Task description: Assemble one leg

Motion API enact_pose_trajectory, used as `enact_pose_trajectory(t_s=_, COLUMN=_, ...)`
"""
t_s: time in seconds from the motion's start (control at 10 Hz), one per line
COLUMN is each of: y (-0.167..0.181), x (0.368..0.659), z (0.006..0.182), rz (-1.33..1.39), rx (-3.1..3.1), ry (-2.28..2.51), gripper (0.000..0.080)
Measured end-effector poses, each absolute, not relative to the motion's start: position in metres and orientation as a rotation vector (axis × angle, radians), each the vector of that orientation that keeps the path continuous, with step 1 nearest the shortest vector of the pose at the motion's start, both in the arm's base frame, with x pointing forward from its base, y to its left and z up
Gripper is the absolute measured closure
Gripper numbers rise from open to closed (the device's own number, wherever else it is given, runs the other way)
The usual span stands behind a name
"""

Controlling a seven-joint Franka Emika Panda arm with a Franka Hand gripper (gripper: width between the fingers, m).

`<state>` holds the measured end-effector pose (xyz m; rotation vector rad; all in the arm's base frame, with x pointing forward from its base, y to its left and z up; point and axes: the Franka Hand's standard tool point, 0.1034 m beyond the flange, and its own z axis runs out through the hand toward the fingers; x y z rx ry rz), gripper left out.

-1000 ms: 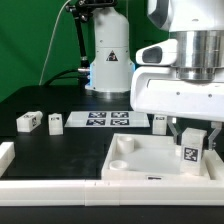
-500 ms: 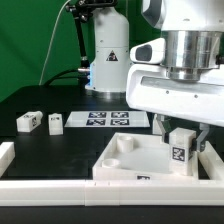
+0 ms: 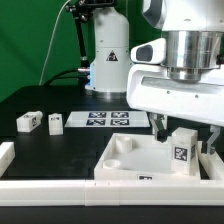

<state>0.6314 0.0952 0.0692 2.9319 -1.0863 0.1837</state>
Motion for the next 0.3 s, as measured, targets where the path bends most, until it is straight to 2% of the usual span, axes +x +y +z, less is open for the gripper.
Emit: enact_pose_trajectory(t_s=0.3, y=0.0953, x=0.6314, z=0.0692, rz=0.184, rx=2.932, ry=-1.086, gripper=0.0151)
